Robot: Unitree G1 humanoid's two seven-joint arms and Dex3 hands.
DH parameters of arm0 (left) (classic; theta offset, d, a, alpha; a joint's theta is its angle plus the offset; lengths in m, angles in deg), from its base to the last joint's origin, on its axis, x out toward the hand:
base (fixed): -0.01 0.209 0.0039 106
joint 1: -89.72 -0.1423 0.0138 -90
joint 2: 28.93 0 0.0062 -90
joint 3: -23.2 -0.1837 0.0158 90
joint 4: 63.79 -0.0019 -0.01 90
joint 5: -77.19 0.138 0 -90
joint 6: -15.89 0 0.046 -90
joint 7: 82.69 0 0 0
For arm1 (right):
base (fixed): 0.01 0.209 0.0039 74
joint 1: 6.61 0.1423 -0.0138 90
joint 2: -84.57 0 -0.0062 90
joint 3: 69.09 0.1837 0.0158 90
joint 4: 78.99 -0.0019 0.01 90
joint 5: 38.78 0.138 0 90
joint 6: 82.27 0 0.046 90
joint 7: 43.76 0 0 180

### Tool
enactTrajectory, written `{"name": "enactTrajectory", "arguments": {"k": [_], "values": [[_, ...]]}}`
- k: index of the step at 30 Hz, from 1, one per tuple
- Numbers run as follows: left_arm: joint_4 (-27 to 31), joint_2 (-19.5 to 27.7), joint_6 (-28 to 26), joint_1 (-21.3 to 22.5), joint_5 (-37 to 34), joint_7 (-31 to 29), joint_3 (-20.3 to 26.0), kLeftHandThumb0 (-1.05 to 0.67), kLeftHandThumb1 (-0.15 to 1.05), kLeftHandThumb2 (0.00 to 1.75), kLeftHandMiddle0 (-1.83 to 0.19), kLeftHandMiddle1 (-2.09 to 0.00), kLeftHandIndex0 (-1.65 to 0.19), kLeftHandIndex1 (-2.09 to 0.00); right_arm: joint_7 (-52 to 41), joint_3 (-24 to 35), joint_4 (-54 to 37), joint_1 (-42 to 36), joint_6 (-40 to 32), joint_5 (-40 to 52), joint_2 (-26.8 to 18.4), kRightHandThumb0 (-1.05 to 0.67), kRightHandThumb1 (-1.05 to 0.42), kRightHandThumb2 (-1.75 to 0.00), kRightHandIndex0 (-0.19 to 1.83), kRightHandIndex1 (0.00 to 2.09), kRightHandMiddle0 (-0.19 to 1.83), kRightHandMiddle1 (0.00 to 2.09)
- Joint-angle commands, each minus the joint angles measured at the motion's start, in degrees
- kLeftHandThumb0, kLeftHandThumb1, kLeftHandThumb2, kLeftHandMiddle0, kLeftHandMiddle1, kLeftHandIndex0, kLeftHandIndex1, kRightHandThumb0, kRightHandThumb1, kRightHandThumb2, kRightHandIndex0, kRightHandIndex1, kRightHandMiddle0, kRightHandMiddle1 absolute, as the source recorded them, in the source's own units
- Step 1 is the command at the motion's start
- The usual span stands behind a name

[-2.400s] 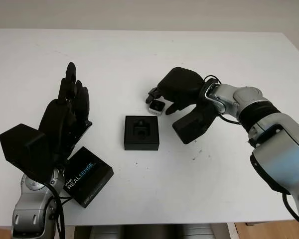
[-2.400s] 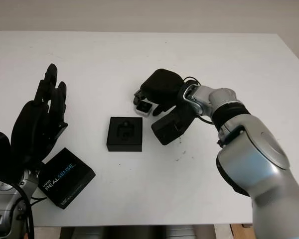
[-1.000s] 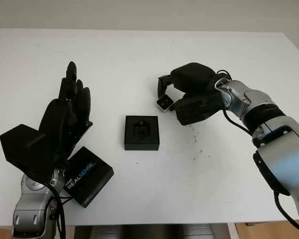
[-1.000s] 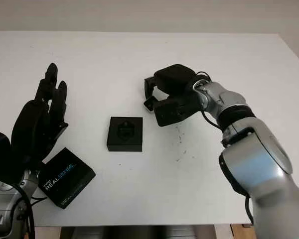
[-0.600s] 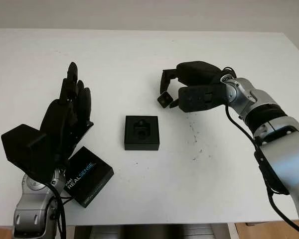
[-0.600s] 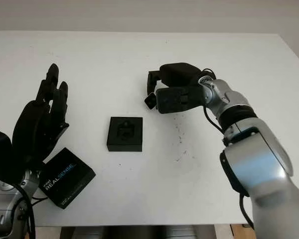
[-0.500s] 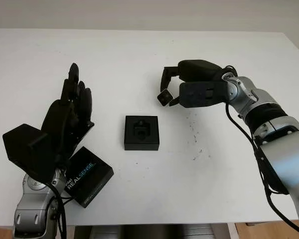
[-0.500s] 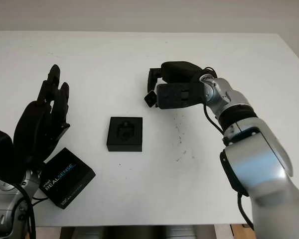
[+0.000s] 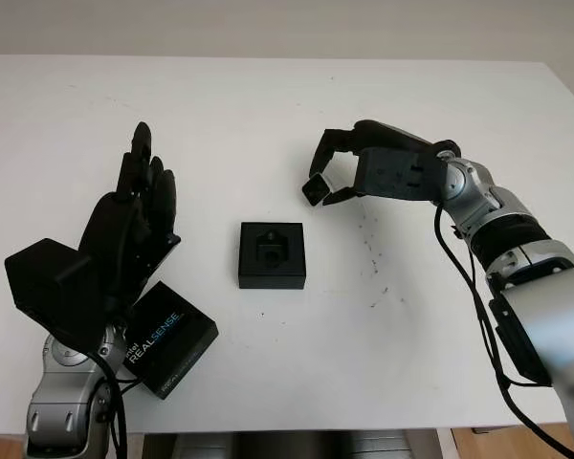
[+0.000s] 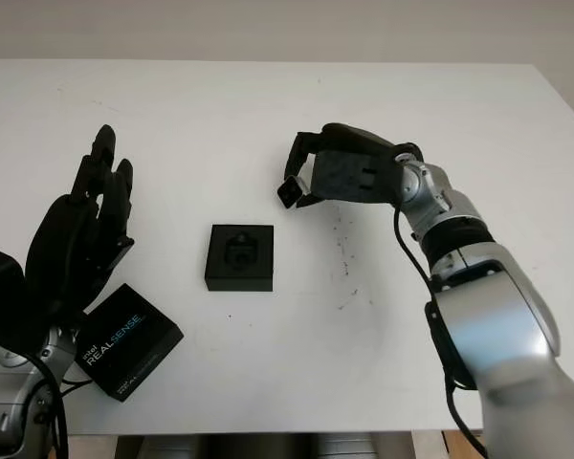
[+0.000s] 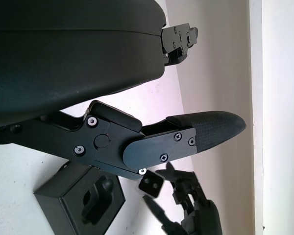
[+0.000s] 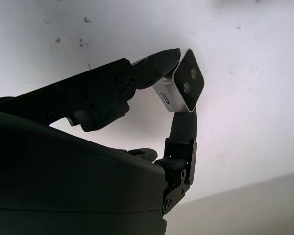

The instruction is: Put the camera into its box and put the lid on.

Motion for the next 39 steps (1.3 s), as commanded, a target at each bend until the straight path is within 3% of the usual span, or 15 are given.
{"name": "enactTrajectory", "arguments": {"k": [1,14,25,31,39], "values": [[0.73,0.45,0.29,-0.78,-0.08,-0.11,0.44,-0.79,1.05,0.68,0.17,-0.05,0.18,-0.05,-0.12,2.65,-2.10,-1.37,0.35,2.72,0.19,-0.34,-0.98,-0.05,0.31,0.05,0.36,1.36],[1.77,0.25,-0.33,-1.60,-0.24,-0.21,0.50,-0.79,1.05,0.68,0.17,-0.05,0.18,-0.05,0.16,10.89,-16.56,-10.96,-2.05,13.56,4.02,-0.38,-1.00,-0.05,0.23,0.04,0.32,1.48],[2.16,0.10,-0.29,-2.03,-0.49,-0.23,0.74,-0.78,1.05,0.69,0.17,-0.06,0.18,-0.05,-4.68,15.89,-40.77,-24.72,-16.43,26.11,10.30,-0.39,-1.02,-0.05,0.18,0.04,0.21,1.71],[2.07,0.44,-0.79,-1.83,-0.67,-0.44,0.94,-0.78,1.05,0.69,0.18,-0.05,0.19,-0.05,-4.66,16.80,-51.78,-31.42,-26.44,31.10,13.80,-0.44,-1.01,-0.05,0.20,0.05,0.27,1.69],[2.00,0.49,-0.80,-1.79,-1.27,-0.63,1.28,-0.78,1.05,0.68,0.18,-0.05,0.19,-0.05,-6.49,15.61,-59.83,-38.50,-33.46,34.71,17.04,-0.45,-1.03,-0.06,0.20,0.05,0.29,1.69]]}}
